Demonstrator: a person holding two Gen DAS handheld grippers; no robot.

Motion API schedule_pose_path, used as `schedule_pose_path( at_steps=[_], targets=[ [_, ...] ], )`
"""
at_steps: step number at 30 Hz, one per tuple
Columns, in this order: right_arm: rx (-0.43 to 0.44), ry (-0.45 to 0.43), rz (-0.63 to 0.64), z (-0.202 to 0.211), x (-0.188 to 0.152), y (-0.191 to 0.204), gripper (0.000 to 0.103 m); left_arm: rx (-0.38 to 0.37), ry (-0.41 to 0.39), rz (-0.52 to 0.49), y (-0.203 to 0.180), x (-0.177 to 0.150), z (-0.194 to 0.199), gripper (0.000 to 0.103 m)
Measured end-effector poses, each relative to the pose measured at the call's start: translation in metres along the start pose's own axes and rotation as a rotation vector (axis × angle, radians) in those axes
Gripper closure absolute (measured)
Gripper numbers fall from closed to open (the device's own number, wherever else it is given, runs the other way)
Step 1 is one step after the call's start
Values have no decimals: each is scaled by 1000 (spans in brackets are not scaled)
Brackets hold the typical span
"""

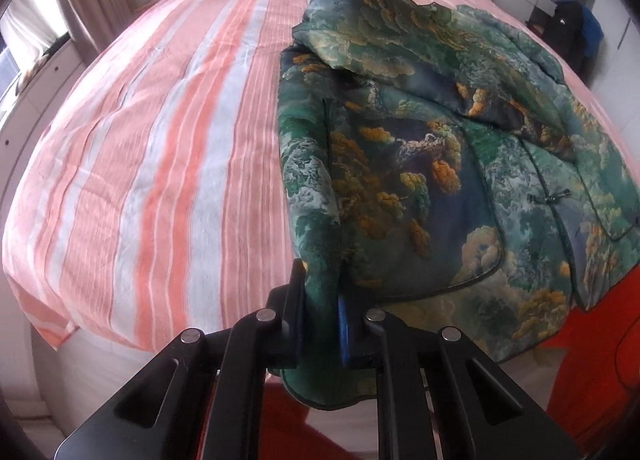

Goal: Fold large clothes

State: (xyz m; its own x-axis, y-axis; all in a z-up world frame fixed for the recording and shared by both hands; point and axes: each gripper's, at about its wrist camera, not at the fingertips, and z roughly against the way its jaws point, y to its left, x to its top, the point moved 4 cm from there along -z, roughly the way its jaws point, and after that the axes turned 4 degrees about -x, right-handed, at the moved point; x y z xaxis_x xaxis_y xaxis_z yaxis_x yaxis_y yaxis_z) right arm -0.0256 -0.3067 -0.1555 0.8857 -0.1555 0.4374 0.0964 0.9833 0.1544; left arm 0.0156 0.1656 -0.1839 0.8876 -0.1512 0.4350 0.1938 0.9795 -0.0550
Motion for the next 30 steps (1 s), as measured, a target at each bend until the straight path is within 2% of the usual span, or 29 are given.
schedule_pose_path(
  at_steps=[4, 8, 9, 10, 11, 13, 15, 16, 18, 19, 20, 23, 25, 28, 29, 30],
  targets=[
    [-7, 14, 7, 13, -8, 1, 85, 27, 40, -39, 3, -19, -3, 93],
    [-6, 66, -28, -7, -20, -14, 85, 77, 74, -81, 8, -22, -25, 88],
    [-3, 73, -53, -18, -22, -17, 82, 96, 65, -98, 7, -21, -25, 84],
    [-6, 79, -66, -26, -20, -19, 73, 120, 61, -122, 6, -22, -22, 81],
    [-19, 81, -69, -30, -20, -19, 66, 153, 49, -151, 4, -21, -14, 74],
    [-43, 77, -70, -30, -20, -19, 36, 205, 6, -195, 3, -18, 7, 58],
    [-41, 60, -76, -20, -20, -21, 32, 230, -78, -267, -10, -4, 38, 29],
    [-49, 45, -86, -14, -19, -23, 32, 223, -113, -300, -18, 3, 48, 25],
    [-72, 0, -117, 2, -20, -29, 29, 152, -170, -425, -51, 24, 66, 13],
    [-73, -28, -137, 8, -17, -30, 28, 119, -186, -483, -69, 32, 67, 11],
    [-70, -51, -154, 16, -16, -31, 28, 72, -209, -579, -95, 42, 64, 6],
    [-26, -126, -216, 28, -5, -26, 28, 27, -224, -799, -164, 67, 22, 4],
    [13, -159, -225, 34, 1, -16, 28, 22, -178, -872, -200, 83, -21, 4],
    [38, -196, -207, 46, 7, 3, 28, 50, -101, -883, -225, 109, -87, 4],
    [40, -211, -202, 52, 7, 6, 28, 47, -91, -871, -231, 113, -98, 4],
    [35, -224, -196, 57, 7, 10, 28, 22, -93, -843, -235, 122, -105, 12]
  ],
)
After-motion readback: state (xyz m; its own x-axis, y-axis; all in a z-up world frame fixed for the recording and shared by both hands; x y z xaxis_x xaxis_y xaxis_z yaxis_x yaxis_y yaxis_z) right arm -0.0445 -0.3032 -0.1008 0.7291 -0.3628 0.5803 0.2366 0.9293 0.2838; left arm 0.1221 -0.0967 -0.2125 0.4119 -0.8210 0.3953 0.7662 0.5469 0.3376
